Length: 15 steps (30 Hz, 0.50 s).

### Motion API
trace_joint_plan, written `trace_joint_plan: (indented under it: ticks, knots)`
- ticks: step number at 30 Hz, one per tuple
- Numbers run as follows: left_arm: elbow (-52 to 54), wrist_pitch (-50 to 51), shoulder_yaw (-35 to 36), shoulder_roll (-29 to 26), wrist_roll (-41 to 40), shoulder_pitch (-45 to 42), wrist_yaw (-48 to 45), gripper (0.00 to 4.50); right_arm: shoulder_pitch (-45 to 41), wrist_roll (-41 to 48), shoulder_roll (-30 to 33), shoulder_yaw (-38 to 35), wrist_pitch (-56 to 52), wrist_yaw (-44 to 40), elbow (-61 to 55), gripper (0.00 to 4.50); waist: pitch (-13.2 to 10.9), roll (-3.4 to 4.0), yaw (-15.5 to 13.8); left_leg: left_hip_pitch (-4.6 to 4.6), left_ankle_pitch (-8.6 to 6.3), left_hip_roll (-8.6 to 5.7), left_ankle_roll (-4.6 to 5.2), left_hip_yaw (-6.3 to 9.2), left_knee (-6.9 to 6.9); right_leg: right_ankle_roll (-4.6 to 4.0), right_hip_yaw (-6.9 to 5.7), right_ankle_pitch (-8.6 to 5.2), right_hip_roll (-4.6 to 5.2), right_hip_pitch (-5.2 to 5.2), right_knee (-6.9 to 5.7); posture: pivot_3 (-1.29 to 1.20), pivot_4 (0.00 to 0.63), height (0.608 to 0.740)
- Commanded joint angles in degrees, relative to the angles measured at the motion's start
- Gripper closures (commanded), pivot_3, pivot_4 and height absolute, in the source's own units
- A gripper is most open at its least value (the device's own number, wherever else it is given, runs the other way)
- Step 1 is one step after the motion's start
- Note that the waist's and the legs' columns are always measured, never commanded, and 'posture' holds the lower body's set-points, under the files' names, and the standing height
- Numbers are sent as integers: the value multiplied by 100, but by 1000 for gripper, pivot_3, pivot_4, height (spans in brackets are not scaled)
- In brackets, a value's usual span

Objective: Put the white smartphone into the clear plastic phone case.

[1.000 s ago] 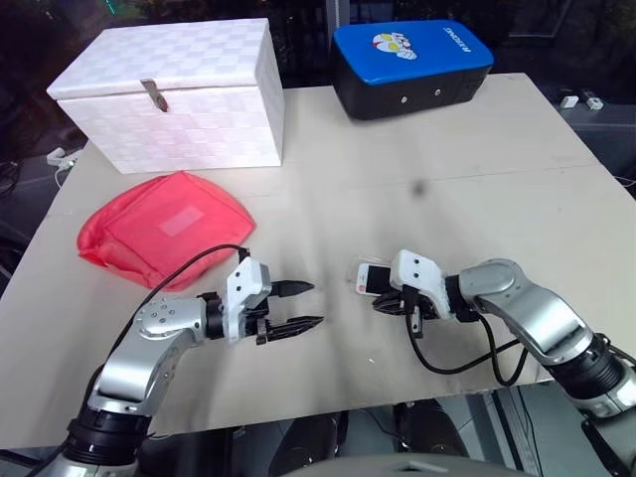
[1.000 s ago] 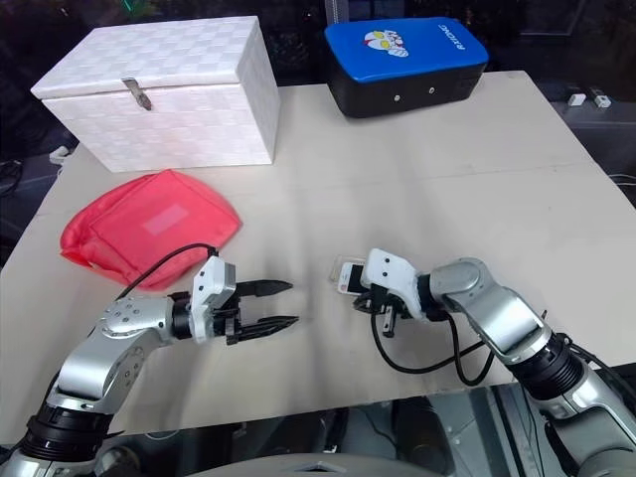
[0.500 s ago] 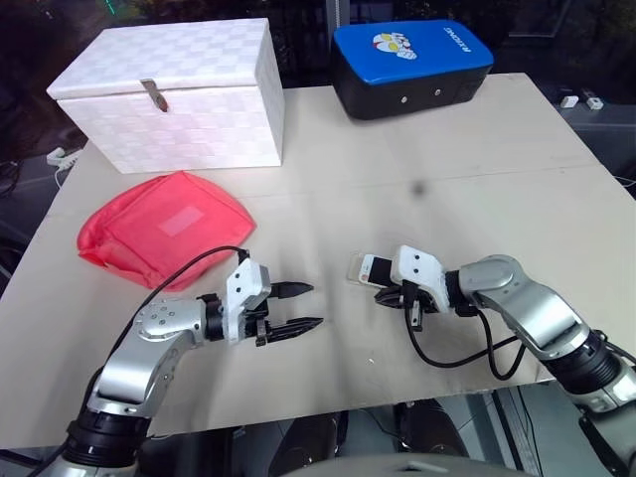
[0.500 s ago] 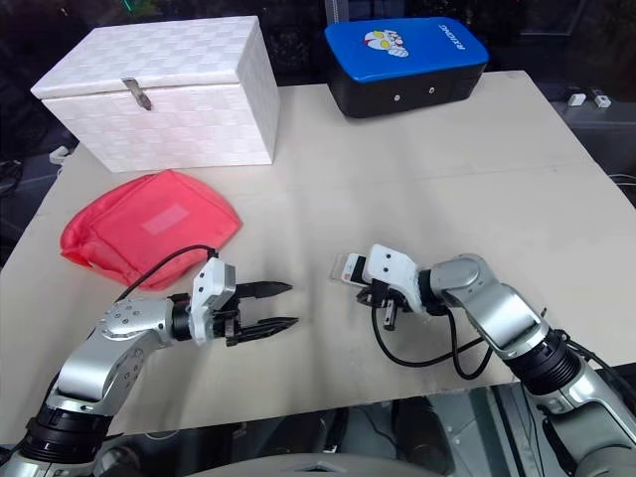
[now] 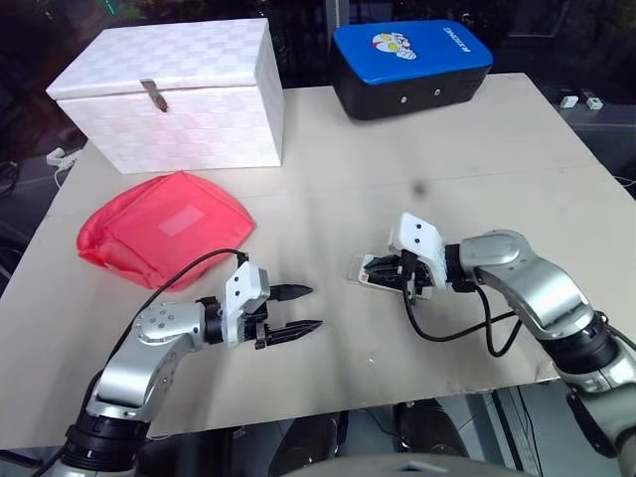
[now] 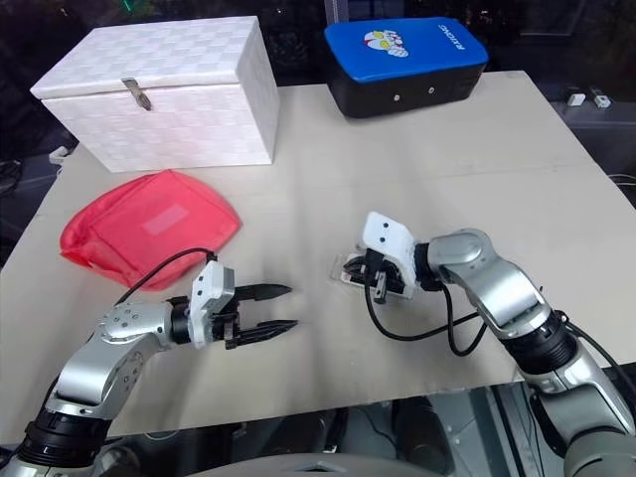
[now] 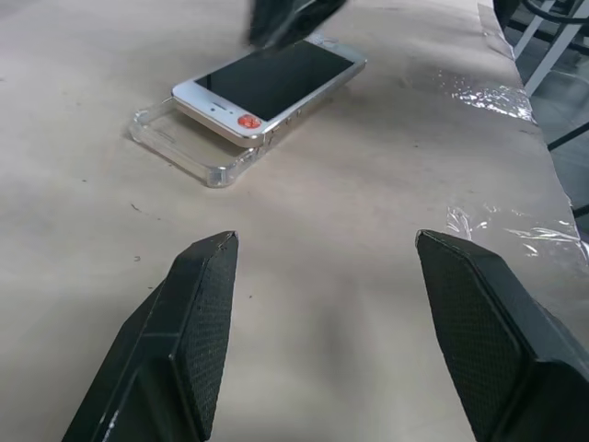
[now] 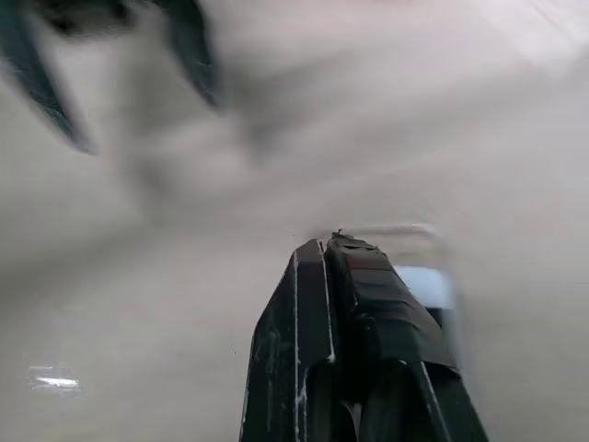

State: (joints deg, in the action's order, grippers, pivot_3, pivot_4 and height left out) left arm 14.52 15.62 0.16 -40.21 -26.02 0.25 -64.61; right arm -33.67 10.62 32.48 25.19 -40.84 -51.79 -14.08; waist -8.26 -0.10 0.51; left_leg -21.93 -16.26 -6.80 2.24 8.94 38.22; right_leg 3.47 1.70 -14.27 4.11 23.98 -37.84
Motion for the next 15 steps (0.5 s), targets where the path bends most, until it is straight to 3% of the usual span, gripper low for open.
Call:
trace_joint_plan:
  ticks: [1,15]
  knots:
    - [-13,-154,108,-1,-27,0,-14,1377,-58,-382,-101,334,412,-30,462,4434,0,0,5,0,0,0,0,0,0,0,0,0,0,0,0,0,150,740]
    - [-153,-342,69,32,13,37,0,1377,206,-1368,-80,1155,1628,-635,1544,4434,19,-2,13,29,0,0,0,-1,-1,0,3,0,-2,-27,-1,0,150,740]
